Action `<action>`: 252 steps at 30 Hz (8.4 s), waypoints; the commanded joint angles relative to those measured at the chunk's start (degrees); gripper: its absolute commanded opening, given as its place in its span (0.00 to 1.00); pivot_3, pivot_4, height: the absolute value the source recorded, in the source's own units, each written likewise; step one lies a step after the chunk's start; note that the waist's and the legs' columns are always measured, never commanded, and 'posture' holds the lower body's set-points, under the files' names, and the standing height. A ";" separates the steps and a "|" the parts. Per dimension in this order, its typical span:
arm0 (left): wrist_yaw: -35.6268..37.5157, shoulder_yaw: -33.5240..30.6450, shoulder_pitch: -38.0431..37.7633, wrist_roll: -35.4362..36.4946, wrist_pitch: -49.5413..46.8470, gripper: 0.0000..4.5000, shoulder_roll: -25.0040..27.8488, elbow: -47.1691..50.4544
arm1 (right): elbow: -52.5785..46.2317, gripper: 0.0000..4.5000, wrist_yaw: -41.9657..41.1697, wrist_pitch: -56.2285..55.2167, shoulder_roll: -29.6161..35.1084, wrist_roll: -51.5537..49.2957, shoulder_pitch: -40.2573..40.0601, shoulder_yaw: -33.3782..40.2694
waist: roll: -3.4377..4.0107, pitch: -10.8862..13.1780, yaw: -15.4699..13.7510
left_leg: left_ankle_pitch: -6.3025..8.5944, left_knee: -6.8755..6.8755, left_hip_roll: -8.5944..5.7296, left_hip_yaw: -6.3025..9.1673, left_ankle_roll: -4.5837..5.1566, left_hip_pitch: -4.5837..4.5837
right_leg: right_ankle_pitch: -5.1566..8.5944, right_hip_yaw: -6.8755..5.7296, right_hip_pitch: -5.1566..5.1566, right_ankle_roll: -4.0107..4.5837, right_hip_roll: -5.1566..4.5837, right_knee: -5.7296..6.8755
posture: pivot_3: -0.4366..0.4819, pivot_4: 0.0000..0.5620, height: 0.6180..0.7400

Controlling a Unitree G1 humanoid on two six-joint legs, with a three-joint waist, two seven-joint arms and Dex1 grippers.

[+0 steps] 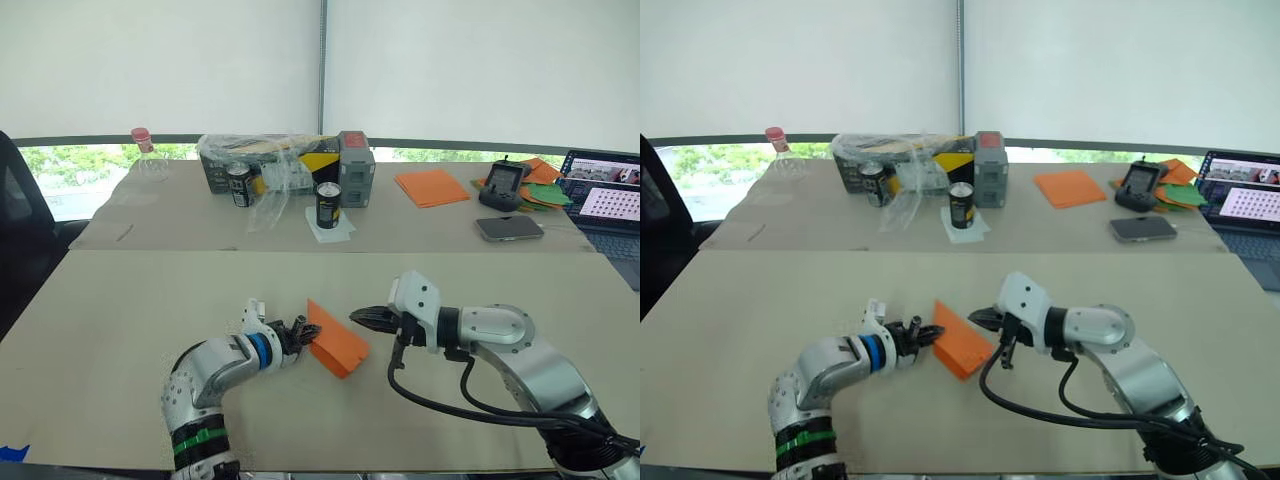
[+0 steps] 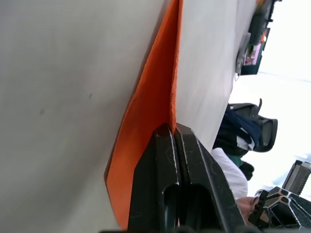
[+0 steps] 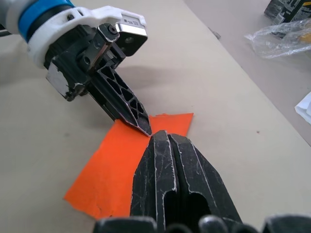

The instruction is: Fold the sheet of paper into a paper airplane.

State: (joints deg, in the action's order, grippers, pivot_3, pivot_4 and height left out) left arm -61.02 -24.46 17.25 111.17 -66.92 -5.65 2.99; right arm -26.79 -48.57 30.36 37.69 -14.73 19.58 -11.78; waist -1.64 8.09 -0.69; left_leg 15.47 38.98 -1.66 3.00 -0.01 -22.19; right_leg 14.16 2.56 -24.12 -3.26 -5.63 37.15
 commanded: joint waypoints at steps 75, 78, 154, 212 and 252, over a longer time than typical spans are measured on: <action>123.88 36.43 3.55 -83.10 30.52 0.15 47.71 6.29 | 20.08 0.00 -2.03 -48.78 0.80 22.37 -0.23 -14.66 | -0.03 0.17 1.46 | -0.04 -0.13 0.48 -0.08 0.12 -0.02 | 0.18 -0.29 -0.01 0.34 0.49 0.00 | 0.48 0.27 1.00; 125.03 38.31 2.61 -86.15 33.36 0.00 47.88 5.19 | 19.66 0.00 -1.93 -48.08 0.73 22.44 -0.67 -14.10 | -0.03 0.17 1.45 | -0.04 -0.11 0.47 -0.08 0.12 -0.01 | 0.18 -0.29 0.00 0.34 0.48 0.00 | 0.48 0.27 1.00; 125.05 43.20 -0.49 -107.98 68.58 0.00 44.51 -16.11 | 25.31 0.00 -20.56 14.19 -3.26 -2.41 13.82 -9.78 | 0.33 -0.06 1.39 | 0.29 -0.35 0.54 -0.01 0.64 1.76 | 0.26 -0.35 1.86 0.25 0.49 -0.36 | 0.48 0.27 1.00; 131.23 41.75 -1.26 -98.33 50.57 0.00 41.78 -9.05 | 23.50 0.42 -13.33 7.57 -3.31 -0.43 8.81 -2.68 | 0.34 0.01 1.53 | 0.30 -0.73 0.55 0.01 0.63 1.54 | 0.25 -0.37 1.74 0.24 0.40 -0.91 | 0.48 0.27 1.00; 131.79 45.20 0.60 -101.91 54.86 0.00 38.72 -12.50 | 11.72 0.01 6.96 -12.01 -9.08 9.01 -19.86 -6.13 | 0.46 -0.13 0.82 | 0.32 -0.76 0.39 0.03 0.66 1.64 | 0.22 -0.42 1.98 0.09 0.33 -1.12 | 0.48 0.27 1.00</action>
State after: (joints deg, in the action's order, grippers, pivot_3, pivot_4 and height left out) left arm 70.66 17.31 19.49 12.75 -11.21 33.03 -7.26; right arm -16.50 -41.97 17.98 26.99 -7.40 1.97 -18.88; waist -1.17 7.96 0.13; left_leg 15.79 38.22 -1.27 3.03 0.65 -20.54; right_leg 14.38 2.14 -22.12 -3.17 -5.30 36.01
